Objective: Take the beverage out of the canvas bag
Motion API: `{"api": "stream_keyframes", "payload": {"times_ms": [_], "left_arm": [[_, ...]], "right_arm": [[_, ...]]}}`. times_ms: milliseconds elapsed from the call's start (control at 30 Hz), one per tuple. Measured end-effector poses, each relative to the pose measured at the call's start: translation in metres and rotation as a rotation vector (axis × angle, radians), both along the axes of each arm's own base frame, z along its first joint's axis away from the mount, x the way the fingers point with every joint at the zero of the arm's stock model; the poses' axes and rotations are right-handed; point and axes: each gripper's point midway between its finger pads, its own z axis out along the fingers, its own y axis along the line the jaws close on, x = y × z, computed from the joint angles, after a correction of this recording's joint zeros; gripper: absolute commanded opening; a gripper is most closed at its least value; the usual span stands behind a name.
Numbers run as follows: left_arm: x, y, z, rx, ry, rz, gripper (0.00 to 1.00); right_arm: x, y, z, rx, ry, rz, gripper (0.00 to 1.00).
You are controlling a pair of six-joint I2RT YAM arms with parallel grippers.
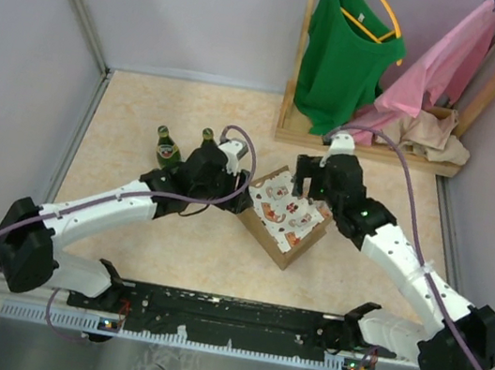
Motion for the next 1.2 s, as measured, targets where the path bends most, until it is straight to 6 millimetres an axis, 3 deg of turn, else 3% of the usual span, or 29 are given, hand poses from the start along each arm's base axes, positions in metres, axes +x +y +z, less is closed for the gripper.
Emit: {"api": "stream_keyframes", "payload": {"times_ms": [100,267,400,633,767,967,1200], "left_arm": [[-0.001,-0.003,-0.011,0.012,0.019,-0.005,0.62],[0.004,-0.009,-0.022,0.015,0.027,-0.004,0.65],[0.010,-0.011,-0.030,0.028,0.027,0.010,0.67],[0.031,-0.010,-0.038,0.055,0.015,0.035,0.70],[0.057,-0.010,-0.044,0.069,0.012,0.052,0.71],[0.114,-0.020,-0.042,0.068,-0.041,0.064,0.72],[0.196,-0.052,-0.018,0.021,-0.164,0.031,0.75]], "right_arm": [[0.013,-0.029,0.008,0.043,-0.023,-0.113,0.83],[0.021,-0.052,0.001,0.069,-0.007,-0.218,0.62],[0.023,-0.057,-0.018,0.073,0.040,-0.263,0.54],[0.014,-0.065,-0.070,0.027,0.166,-0.297,0.50],[0.004,-0.070,-0.089,0.008,0.207,-0.308,0.49],[-0.008,-0.075,-0.105,-0.003,0.242,-0.313,0.51],[-0.007,-0.064,-0.085,0.067,0.188,-0.262,0.62]]}}
